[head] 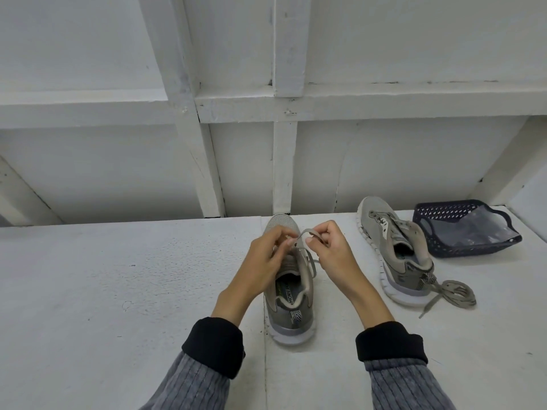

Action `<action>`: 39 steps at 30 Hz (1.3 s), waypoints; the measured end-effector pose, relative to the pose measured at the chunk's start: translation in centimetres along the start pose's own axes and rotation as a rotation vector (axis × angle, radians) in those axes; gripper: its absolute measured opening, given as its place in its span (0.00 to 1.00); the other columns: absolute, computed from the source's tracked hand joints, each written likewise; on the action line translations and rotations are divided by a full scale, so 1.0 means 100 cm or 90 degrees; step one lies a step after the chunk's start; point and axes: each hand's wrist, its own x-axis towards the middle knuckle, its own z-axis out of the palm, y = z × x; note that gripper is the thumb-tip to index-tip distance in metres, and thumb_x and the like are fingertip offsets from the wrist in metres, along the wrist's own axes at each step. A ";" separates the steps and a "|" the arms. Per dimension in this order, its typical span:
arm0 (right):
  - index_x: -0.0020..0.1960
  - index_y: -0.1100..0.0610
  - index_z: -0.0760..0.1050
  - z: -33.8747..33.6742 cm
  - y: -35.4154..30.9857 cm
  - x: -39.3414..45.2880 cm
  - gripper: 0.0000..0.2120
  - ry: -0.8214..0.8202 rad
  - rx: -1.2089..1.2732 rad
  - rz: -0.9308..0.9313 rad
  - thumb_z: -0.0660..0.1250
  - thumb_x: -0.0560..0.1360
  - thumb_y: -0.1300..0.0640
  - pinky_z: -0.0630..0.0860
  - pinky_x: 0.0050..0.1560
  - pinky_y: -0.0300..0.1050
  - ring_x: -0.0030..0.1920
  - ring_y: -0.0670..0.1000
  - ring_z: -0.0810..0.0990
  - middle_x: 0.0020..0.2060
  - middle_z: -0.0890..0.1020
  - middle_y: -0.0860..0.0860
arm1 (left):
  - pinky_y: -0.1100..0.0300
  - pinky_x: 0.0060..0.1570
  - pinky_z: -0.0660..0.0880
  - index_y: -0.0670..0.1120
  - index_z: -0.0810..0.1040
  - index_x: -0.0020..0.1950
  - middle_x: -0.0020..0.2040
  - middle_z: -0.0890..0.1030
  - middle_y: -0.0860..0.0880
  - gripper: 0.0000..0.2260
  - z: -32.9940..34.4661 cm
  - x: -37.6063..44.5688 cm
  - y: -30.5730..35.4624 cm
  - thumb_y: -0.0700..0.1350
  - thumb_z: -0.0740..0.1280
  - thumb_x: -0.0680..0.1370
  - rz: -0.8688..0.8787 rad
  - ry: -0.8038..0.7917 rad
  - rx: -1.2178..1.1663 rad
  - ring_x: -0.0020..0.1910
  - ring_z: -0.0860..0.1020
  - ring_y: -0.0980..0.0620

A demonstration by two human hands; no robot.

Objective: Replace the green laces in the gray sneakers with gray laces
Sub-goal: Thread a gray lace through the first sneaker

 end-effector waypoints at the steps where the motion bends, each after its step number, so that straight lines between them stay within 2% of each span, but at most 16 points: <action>1: 0.47 0.55 0.69 -0.002 0.000 0.000 0.04 -0.001 0.008 0.004 0.63 0.79 0.60 0.68 0.31 0.32 0.30 0.37 0.72 0.37 0.74 0.48 | 0.72 0.50 0.70 0.50 0.79 0.58 0.51 0.80 0.58 0.07 0.001 0.000 -0.002 0.45 0.62 0.83 0.000 0.008 -0.012 0.52 0.77 0.62; 5: 0.47 0.57 0.68 -0.006 -0.003 -0.004 0.04 -0.033 0.026 0.004 0.62 0.80 0.61 0.67 0.28 0.30 0.27 0.36 0.72 0.36 0.73 0.49 | 0.70 0.65 0.63 0.55 0.71 0.69 0.66 0.71 0.60 0.15 0.002 -0.001 -0.007 0.50 0.63 0.82 0.029 -0.018 0.052 0.67 0.66 0.62; 7: 0.48 0.58 0.68 -0.003 -0.004 -0.004 0.03 -0.055 0.028 0.002 0.61 0.80 0.62 0.67 0.28 0.29 0.27 0.35 0.73 0.35 0.73 0.49 | 0.67 0.69 0.61 0.56 0.68 0.72 0.70 0.69 0.59 0.20 0.005 0.001 -0.005 0.49 0.65 0.81 0.027 -0.037 0.060 0.70 0.64 0.61; 10: 0.51 0.58 0.68 -0.001 -0.003 -0.002 0.02 -0.052 0.037 0.008 0.61 0.80 0.62 0.68 0.29 0.29 0.28 0.34 0.74 0.37 0.75 0.49 | 0.61 0.60 0.72 0.56 0.75 0.64 0.57 0.79 0.59 0.12 0.007 0.004 -0.004 0.48 0.65 0.81 0.005 -0.023 0.044 0.59 0.74 0.60; 13: 0.52 0.55 0.68 -0.006 0.003 0.000 0.04 -0.021 0.029 0.010 0.63 0.80 0.60 0.69 0.31 0.31 0.29 0.35 0.73 0.37 0.74 0.48 | 0.69 0.47 0.72 0.51 0.79 0.52 0.46 0.81 0.59 0.07 0.005 0.002 -0.005 0.44 0.62 0.83 -0.033 0.016 -0.035 0.47 0.77 0.63; 16: 0.47 0.54 0.72 -0.013 0.008 0.000 0.03 0.000 0.025 -0.017 0.63 0.80 0.60 0.69 0.33 0.32 0.32 0.38 0.73 0.39 0.78 0.50 | 0.69 0.47 0.72 0.50 0.80 0.50 0.47 0.81 0.55 0.08 -0.003 -0.001 -0.009 0.43 0.61 0.83 -0.045 0.060 -0.041 0.48 0.78 0.61; 19: 0.47 0.54 0.77 -0.013 0.011 0.002 0.08 0.029 0.030 -0.044 0.62 0.80 0.64 0.73 0.34 0.35 0.35 0.44 0.75 0.40 0.82 0.50 | 0.65 0.49 0.74 0.48 0.80 0.50 0.47 0.82 0.53 0.08 -0.011 -0.002 -0.014 0.44 0.61 0.83 -0.055 0.103 -0.040 0.49 0.79 0.57; 21: 0.47 0.55 0.77 -0.010 0.012 0.002 0.09 0.051 0.043 -0.049 0.62 0.79 0.66 0.74 0.35 0.37 0.36 0.47 0.77 0.39 0.83 0.51 | 0.64 0.48 0.74 0.50 0.80 0.49 0.47 0.82 0.54 0.08 -0.014 -0.004 -0.015 0.46 0.61 0.83 -0.065 0.127 -0.024 0.48 0.78 0.57; 24: 0.44 0.58 0.75 -0.007 0.012 0.001 0.05 0.092 0.051 -0.039 0.65 0.78 0.65 0.75 0.35 0.38 0.35 0.48 0.79 0.37 0.84 0.53 | 0.57 0.49 0.73 0.53 0.79 0.47 0.46 0.80 0.54 0.09 -0.017 -0.009 -0.019 0.48 0.61 0.83 -0.098 0.142 0.036 0.48 0.75 0.55; 26: 0.43 0.57 0.77 -0.005 0.013 0.000 0.04 0.113 0.029 -0.042 0.67 0.76 0.64 0.75 0.37 0.37 0.35 0.46 0.79 0.36 0.83 0.52 | 0.51 0.53 0.72 0.54 0.80 0.48 0.46 0.78 0.55 0.09 -0.018 -0.012 -0.021 0.49 0.61 0.83 -0.111 0.145 0.108 0.49 0.73 0.55; 28: 0.42 0.55 0.80 -0.004 0.013 -0.002 0.05 0.120 -0.003 -0.054 0.70 0.75 0.62 0.75 0.40 0.36 0.36 0.43 0.78 0.36 0.83 0.49 | 0.51 0.58 0.68 0.57 0.80 0.54 0.52 0.78 0.58 0.08 -0.017 -0.013 -0.019 0.52 0.61 0.82 -0.093 0.136 0.167 0.55 0.71 0.55; 30: 0.43 0.54 0.81 -0.002 0.011 -0.003 0.04 0.110 -0.007 -0.062 0.70 0.75 0.61 0.74 0.41 0.35 0.38 0.41 0.78 0.37 0.83 0.46 | 0.53 0.63 0.61 0.60 0.79 0.60 0.59 0.77 0.61 0.10 -0.014 -0.012 -0.011 0.55 0.61 0.82 -0.050 0.115 0.183 0.62 0.70 0.57; 32: 0.43 0.53 0.81 0.000 0.008 -0.004 0.04 0.094 0.006 -0.066 0.71 0.75 0.60 0.75 0.42 0.34 0.39 0.41 0.79 0.38 0.83 0.46 | 0.49 0.67 0.59 0.60 0.80 0.61 0.60 0.78 0.62 0.11 -0.009 -0.011 -0.004 0.56 0.63 0.80 -0.012 0.092 0.168 0.64 0.71 0.60; 35: 0.43 0.54 0.81 0.002 0.008 -0.005 0.04 0.096 0.005 -0.069 0.71 0.75 0.61 0.75 0.43 0.33 0.40 0.44 0.80 0.38 0.83 0.47 | 0.44 0.65 0.67 0.57 0.84 0.55 0.52 0.84 0.61 0.08 0.002 -0.009 0.003 0.53 0.67 0.79 -0.002 0.113 0.135 0.55 0.77 0.63; 37: 0.43 0.54 0.80 0.005 0.012 -0.005 0.03 0.137 -0.025 -0.067 0.70 0.75 0.60 0.74 0.42 0.31 0.40 0.44 0.79 0.38 0.82 0.46 | 0.48 0.58 0.76 0.53 0.85 0.53 0.49 0.85 0.57 0.07 0.006 -0.010 0.002 0.49 0.70 0.78 -0.039 0.161 0.075 0.50 0.81 0.61; 39: 0.46 0.55 0.77 0.008 0.019 -0.004 0.03 0.145 -0.099 -0.031 0.70 0.75 0.57 0.71 0.40 0.28 0.41 0.45 0.77 0.40 0.80 0.47 | 0.55 0.56 0.78 0.50 0.85 0.55 0.51 0.85 0.54 0.07 0.007 -0.013 0.001 0.46 0.70 0.78 -0.102 0.184 0.042 0.50 0.81 0.61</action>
